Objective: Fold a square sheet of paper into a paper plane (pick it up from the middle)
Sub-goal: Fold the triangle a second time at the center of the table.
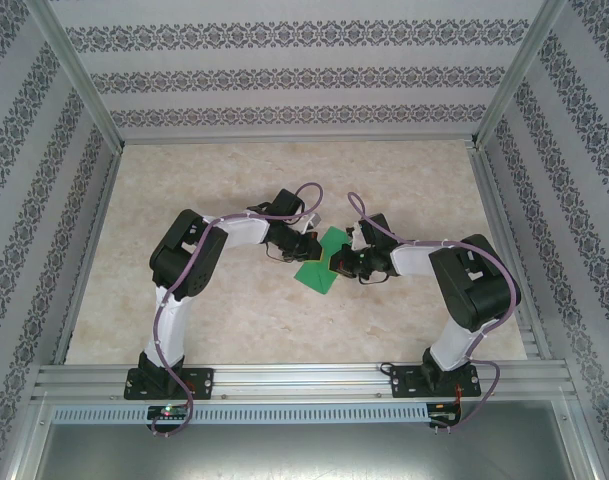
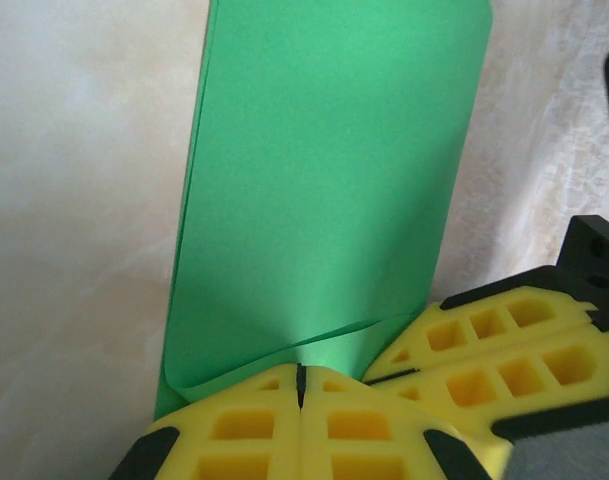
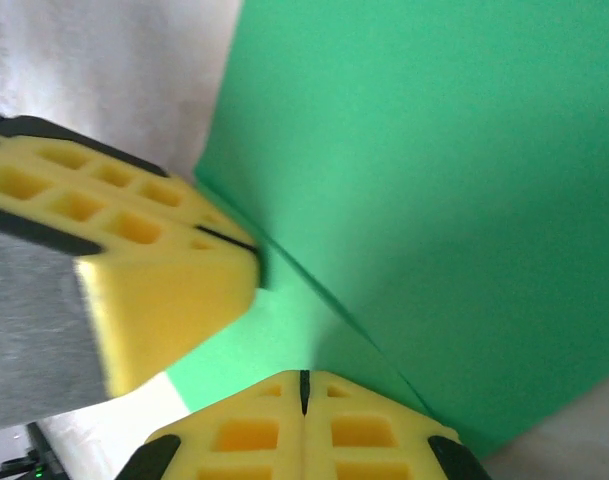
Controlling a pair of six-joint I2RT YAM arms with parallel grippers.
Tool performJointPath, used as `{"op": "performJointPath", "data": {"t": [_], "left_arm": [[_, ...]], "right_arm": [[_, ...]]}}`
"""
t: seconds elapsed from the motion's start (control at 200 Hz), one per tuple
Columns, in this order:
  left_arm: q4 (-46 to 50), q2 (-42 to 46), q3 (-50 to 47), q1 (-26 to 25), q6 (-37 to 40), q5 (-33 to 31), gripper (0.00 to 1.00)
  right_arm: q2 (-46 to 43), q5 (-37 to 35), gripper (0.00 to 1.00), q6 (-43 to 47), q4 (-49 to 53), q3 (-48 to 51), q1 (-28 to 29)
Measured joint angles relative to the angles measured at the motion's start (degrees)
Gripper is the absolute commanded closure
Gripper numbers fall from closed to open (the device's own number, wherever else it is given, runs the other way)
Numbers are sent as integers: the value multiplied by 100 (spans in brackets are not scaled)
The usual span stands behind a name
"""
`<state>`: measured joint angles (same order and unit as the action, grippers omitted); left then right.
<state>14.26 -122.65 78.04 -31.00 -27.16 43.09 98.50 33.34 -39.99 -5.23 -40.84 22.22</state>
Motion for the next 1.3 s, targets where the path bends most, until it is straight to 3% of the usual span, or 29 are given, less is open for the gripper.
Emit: {"op": "performJointPath", "data": {"t": [0.485,0.679,0.959,1.299], "left_arm": [[4,0,-2,0,17,4,98],[4,0,-2,0,20,9,98],[7,0,0,2,20,17,98],[17,0,0,11,26,24,98]], "right_arm": [[-726,-549,100,289,577,404,-144],[-925,-380,100,-22,398,415,262],[-369,-177,100,-284,-90,39,761],[-118,-181,100,-205,-149,157,758]]}}
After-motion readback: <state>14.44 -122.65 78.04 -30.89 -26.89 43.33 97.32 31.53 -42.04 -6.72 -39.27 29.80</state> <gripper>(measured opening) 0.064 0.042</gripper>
